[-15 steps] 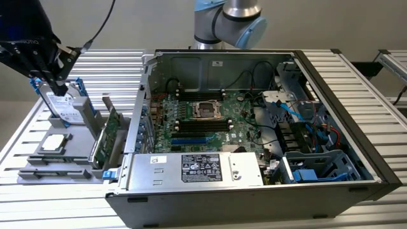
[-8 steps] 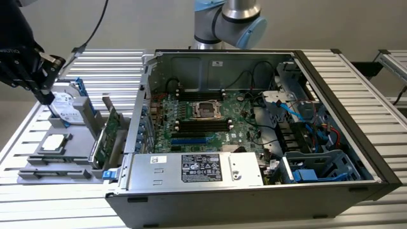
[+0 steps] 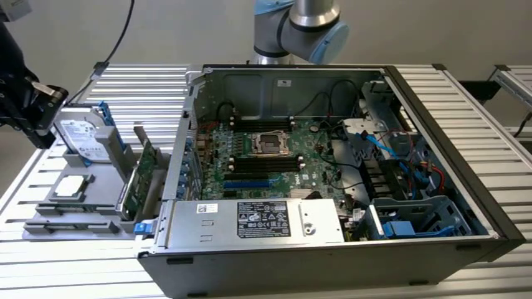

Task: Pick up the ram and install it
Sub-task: 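Reach for the ram, then pick up the ram and move it above insertion slot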

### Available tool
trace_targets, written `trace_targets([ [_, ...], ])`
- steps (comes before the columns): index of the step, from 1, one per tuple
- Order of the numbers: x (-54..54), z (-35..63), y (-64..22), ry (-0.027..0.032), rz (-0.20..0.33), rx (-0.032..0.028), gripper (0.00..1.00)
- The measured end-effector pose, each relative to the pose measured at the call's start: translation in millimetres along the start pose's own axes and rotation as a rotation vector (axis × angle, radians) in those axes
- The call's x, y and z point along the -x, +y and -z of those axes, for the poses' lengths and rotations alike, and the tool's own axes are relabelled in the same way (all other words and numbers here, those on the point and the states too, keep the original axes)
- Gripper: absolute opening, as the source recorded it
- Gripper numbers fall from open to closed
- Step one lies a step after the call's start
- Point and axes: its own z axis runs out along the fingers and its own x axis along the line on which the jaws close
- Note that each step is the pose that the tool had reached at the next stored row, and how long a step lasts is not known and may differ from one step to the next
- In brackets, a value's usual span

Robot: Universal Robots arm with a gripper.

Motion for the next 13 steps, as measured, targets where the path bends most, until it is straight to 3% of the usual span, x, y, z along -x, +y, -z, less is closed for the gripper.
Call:
trace_targets([
  [5,-3.7,-3.9,-2.6,0.0121,-0.001,-0.0010,0.11],
  [13,-3.6,-3.9,-2.6,0.0123,-0.001,-0.0009,0.11],
])
